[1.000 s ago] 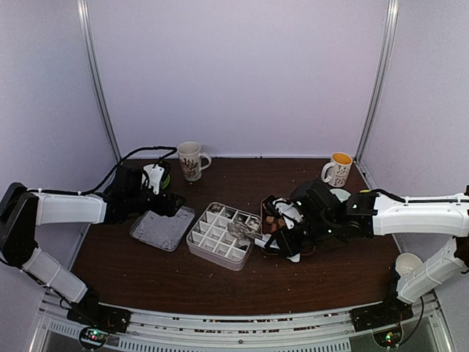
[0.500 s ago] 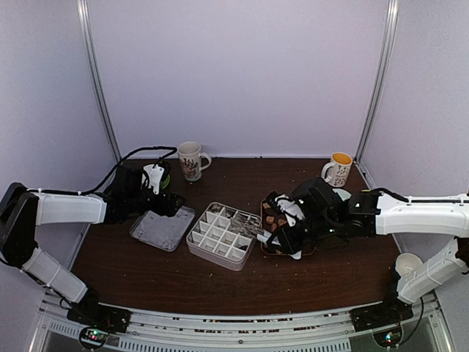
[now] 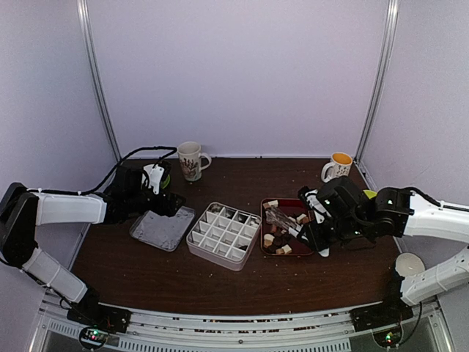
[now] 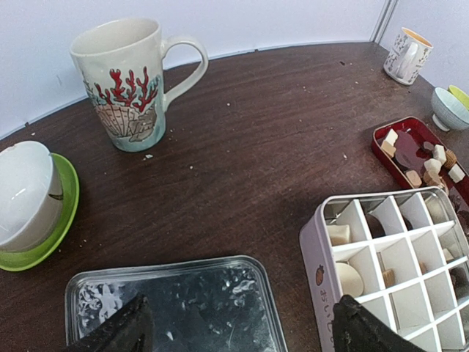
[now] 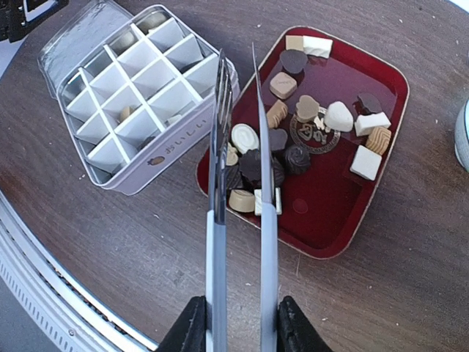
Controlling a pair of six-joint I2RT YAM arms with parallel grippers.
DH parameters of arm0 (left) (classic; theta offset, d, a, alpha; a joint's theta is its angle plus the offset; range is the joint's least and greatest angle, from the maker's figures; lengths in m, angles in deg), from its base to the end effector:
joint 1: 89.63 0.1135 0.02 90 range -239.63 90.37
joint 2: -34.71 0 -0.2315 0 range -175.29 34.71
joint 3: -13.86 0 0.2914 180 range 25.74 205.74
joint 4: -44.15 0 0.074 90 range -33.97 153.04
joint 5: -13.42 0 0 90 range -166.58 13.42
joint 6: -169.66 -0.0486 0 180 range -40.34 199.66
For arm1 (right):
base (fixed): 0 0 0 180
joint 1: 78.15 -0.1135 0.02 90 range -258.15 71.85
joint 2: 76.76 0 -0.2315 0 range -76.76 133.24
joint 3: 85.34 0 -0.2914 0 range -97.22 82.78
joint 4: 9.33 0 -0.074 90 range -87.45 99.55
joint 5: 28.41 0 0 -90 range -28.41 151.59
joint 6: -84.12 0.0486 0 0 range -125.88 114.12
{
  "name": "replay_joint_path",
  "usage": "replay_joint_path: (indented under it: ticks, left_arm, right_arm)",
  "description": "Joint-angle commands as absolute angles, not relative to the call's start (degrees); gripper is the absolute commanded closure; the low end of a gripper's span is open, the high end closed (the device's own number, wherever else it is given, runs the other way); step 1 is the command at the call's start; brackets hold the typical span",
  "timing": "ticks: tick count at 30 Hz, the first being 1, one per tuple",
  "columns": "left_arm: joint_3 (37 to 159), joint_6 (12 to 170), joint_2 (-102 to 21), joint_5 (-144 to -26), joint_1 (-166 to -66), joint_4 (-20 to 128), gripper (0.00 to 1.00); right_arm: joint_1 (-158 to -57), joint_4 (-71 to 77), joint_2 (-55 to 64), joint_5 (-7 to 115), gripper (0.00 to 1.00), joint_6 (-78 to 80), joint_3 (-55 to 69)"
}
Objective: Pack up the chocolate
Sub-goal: Pick up the fake chocolate from the plate.
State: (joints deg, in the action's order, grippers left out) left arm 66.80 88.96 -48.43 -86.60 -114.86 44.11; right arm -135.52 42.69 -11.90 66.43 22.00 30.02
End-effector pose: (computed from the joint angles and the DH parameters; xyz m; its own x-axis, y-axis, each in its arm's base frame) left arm 0.3126 -0.1567 0.1355 -0.5383 0.0777 -0.8391 0.4751 0.8504 -0.2260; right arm 0.1588 0.2403 0.2252 -0.7562 -0.3169 -0.5725 -0.5178 0.8247 0.2274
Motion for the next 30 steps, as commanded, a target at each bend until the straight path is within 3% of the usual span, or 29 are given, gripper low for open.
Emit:
replay_joint_path:
  ticks: [1,30]
  left_arm:
    - [68.0,88.4,-46.8,-86.5,-115.2,43.2,0.13]
    - [68.1,88.0,-46.6,-85.5,-115.1,43.7,0.13]
  right_arm:
    - [-135.2,47.2,-13.2,70.0,0.68,26.0,30.6]
    - [-127.1,43.3,-10.9,67.5,0.66,26.3,32.7]
